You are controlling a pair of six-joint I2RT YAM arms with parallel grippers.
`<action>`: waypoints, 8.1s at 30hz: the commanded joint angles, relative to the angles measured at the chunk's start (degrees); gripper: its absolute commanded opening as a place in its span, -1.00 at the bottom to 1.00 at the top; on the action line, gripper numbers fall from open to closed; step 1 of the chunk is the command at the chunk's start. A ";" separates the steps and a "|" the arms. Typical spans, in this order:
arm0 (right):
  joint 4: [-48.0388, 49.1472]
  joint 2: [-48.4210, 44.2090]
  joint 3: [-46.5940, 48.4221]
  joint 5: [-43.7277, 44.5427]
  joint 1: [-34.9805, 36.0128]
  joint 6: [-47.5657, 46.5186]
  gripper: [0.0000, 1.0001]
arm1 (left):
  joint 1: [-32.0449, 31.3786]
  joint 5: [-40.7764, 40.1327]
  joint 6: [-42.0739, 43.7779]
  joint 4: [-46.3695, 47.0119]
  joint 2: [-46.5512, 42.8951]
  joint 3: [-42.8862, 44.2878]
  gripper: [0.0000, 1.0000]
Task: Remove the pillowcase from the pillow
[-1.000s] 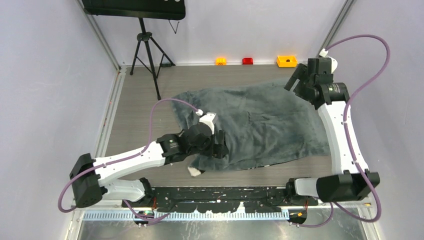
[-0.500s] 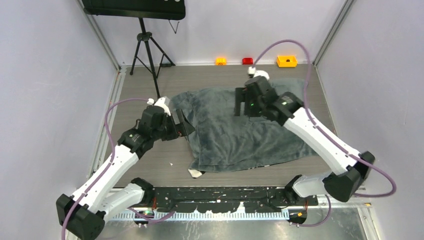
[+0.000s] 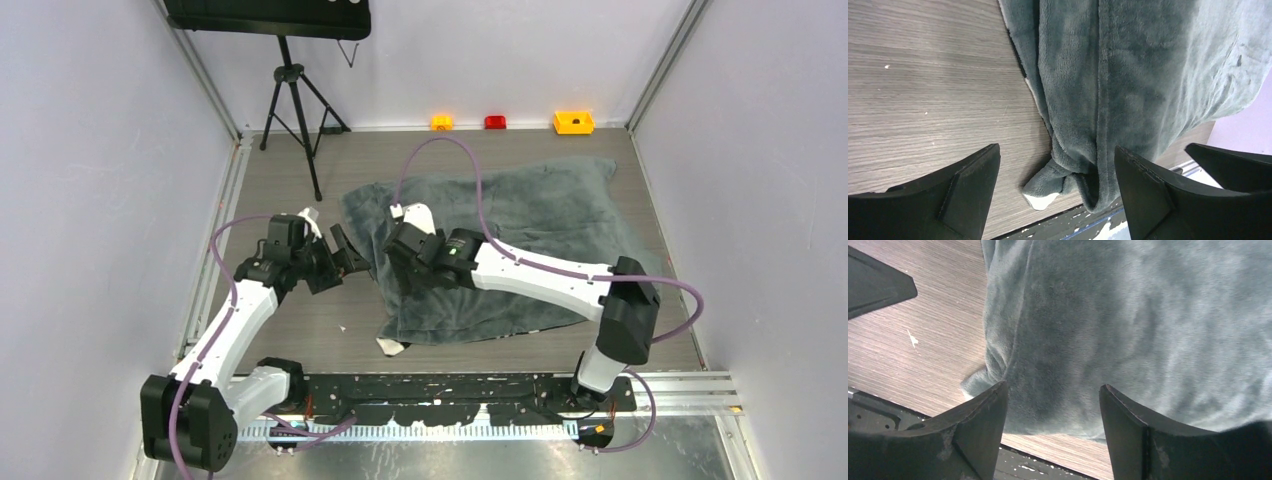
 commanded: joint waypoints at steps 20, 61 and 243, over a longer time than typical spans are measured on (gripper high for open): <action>3.46 1.67 -5.71 6.25 0.95 4.54 -0.57 | -0.50 10.96 -4.94 12.49 6.71 -4.63 0.49; 11.07 -7.50 -12.73 2.94 -0.07 6.01 -0.48 | -11.29 7.07 -25.26 46.11 20.81 -10.65 0.04; 8.47 -38.98 -31.95 -3.20 -9.93 2.37 0.34 | -14.74 6.54 -12.34 6.51 16.88 29.43 -1.00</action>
